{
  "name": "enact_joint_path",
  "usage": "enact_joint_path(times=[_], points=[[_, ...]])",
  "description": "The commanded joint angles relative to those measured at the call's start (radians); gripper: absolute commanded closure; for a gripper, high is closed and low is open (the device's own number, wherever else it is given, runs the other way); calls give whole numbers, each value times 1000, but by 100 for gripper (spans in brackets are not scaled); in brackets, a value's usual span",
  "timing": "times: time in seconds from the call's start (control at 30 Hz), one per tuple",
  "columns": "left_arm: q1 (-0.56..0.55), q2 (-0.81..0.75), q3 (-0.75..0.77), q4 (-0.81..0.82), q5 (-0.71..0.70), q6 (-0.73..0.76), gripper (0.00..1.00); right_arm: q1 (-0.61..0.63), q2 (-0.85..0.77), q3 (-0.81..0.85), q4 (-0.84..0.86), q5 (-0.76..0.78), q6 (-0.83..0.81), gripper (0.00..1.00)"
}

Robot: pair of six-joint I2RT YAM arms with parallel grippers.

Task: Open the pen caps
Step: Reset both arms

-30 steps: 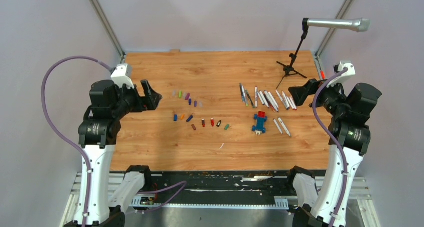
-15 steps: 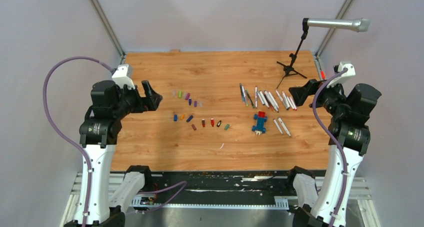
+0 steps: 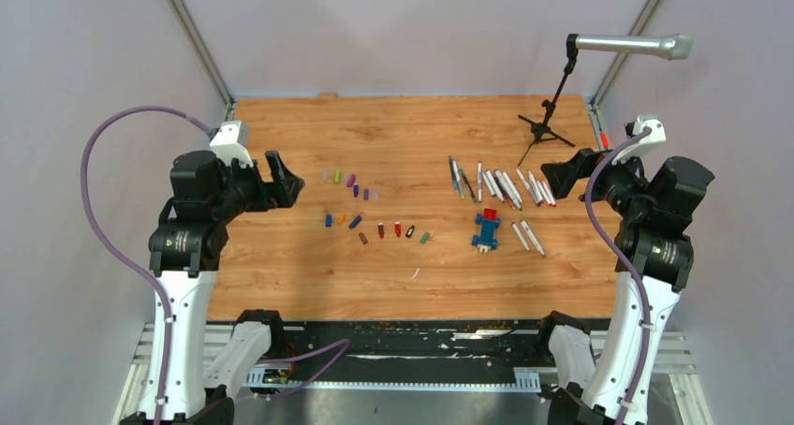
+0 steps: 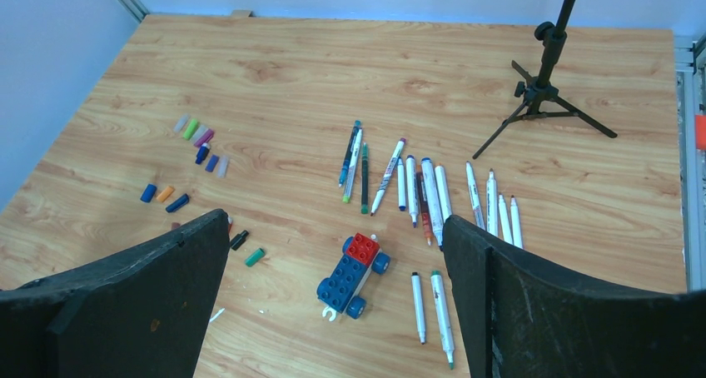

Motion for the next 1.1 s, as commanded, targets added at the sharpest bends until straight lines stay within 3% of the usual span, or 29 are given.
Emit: enact_joint_path(times=[0.0, 1.07], points=[[-4, -11, -4, 31, 7, 24, 0, -3, -11, -2, 33, 15, 17, 0], [-5, -14, -19, 41, 23, 17, 0, -5, -9, -12, 37, 22, 36, 0]])
